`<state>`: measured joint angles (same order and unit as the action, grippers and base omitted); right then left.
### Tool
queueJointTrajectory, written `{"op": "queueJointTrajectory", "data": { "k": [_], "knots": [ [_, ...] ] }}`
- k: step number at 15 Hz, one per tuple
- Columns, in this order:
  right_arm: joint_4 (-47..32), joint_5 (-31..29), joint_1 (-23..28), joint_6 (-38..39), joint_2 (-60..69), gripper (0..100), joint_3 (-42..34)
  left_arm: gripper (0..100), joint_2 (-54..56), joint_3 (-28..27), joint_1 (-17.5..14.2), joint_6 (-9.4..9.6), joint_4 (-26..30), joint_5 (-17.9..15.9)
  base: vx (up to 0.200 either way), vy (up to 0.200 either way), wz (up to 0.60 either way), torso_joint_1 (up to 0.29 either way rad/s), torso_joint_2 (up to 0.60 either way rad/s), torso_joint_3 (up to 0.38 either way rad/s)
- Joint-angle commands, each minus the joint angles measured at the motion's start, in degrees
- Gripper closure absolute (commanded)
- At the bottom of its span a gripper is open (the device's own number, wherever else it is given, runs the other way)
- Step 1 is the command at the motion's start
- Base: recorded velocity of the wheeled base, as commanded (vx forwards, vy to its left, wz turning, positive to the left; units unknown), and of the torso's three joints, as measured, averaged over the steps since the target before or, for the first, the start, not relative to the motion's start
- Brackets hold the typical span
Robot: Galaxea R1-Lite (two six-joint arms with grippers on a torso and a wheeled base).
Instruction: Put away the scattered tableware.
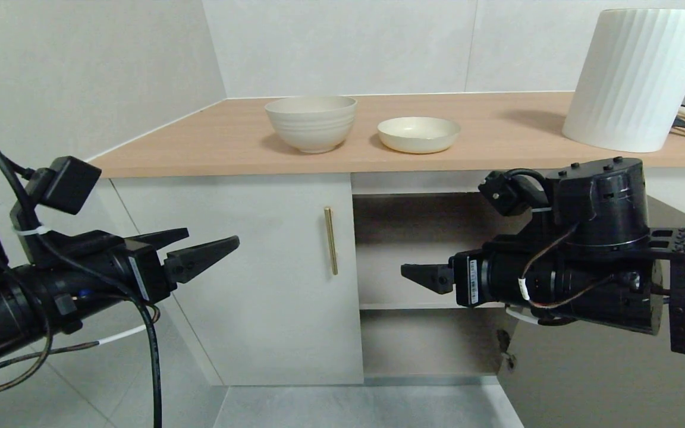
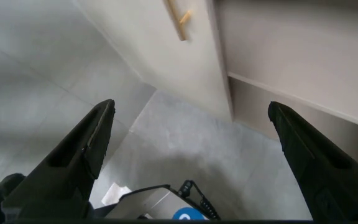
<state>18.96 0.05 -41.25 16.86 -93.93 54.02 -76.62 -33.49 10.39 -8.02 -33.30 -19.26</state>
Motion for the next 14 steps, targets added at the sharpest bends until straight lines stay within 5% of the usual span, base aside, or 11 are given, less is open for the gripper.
{"op": "queueJointTrajectory", "data": {
  "k": [1,4,7,14],
  "knots": [
    [0.12,0.04,-0.06,0.02,-0.03,0,0.04,0,-0.37,-0.26,0.07,0.02,-0.09,0.01,0.000,0.000,0.00,0.000,0.00,0.000],
    [0.03,0.04,-0.06,-0.07,-0.03,0,0.04,0,-0.37,-0.35,-0.02,-0.24,-0.09,0.10,0.000,0.000,0.00,0.000,0.00,0.000],
    [0.12,0.04,-0.06,0.02,0.06,0,-0.05,0,0.42,-0.35,0.07,-2.35,-0.09,-0.43,0.000,0.200,0.00,-0.001,0.00,0.002],
    [0.12,0.04,-0.06,0.02,0.15,0,-0.05,0,0.33,-0.09,0.07,-1.47,-0.18,-0.34,0.000,0.000,0.00,0.000,0.00,0.000]
  ]
}}
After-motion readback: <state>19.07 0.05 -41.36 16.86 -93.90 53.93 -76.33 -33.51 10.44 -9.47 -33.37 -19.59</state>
